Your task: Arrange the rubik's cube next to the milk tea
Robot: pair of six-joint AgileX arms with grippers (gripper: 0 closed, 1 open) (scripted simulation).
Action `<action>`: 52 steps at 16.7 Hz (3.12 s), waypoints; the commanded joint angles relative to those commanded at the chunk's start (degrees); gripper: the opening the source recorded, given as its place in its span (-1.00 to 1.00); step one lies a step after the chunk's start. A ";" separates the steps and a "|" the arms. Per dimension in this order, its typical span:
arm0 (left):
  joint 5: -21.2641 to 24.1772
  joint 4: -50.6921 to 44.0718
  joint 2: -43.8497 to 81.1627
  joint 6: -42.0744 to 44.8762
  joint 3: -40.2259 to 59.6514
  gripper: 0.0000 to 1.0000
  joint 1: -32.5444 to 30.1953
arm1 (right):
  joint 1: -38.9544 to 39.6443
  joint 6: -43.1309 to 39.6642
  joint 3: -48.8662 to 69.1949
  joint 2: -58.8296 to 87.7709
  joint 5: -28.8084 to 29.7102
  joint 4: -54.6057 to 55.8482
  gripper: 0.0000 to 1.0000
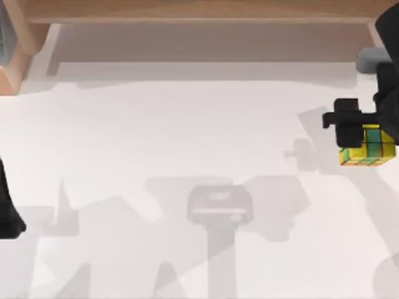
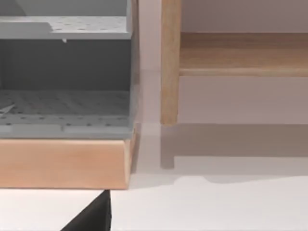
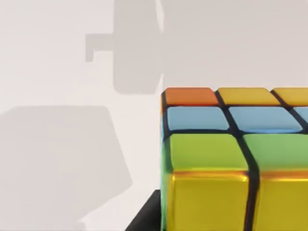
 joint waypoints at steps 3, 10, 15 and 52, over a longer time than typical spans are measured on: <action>0.00 0.00 0.00 0.00 0.00 1.00 0.00 | 0.74 1.28 -9.97 -3.15 -4.21 -7.52 -1.00; 0.00 0.00 0.00 0.00 0.00 1.00 0.00 | 1.29 1.81 -14.77 -4.92 -6.17 -11.39 -1.00; 0.00 0.00 0.00 0.00 0.00 1.00 0.00 | 1.52 1.64 -13.65 -4.66 -7.27 -9.35 -1.00; 0.00 0.00 0.00 0.00 0.00 1.00 0.00 | 1.40 1.95 -18.11 -3.21 -6.18 -6.34 0.36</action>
